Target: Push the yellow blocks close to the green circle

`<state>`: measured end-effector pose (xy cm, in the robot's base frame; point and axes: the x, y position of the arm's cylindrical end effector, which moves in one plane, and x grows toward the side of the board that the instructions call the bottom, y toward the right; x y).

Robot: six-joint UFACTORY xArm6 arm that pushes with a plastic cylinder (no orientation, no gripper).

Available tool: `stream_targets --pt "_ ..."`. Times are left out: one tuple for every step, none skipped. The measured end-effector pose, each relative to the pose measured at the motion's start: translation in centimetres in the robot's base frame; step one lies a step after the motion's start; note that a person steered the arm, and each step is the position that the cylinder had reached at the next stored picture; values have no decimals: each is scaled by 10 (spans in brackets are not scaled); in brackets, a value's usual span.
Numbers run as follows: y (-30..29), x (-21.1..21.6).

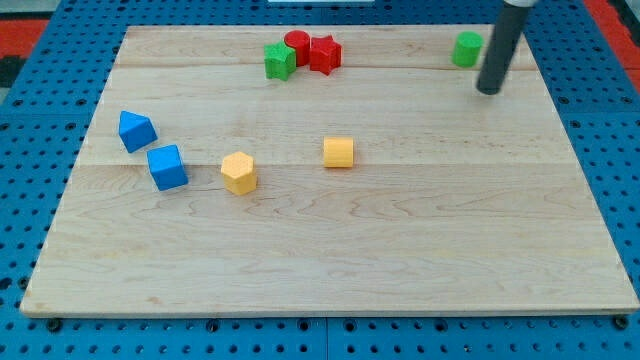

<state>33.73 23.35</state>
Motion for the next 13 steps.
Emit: stream_targets --pt "-23 92" --pt "-133 163" --pt "-285 166" --pt "-363 169" --pt "-426 164" --pt "-459 147" --pt "-441 131" --pt "-319 142" --pt "-236 141" --pt "-209 118" --pt "-173 92" --pt "-168 52" --pt "-181 39"
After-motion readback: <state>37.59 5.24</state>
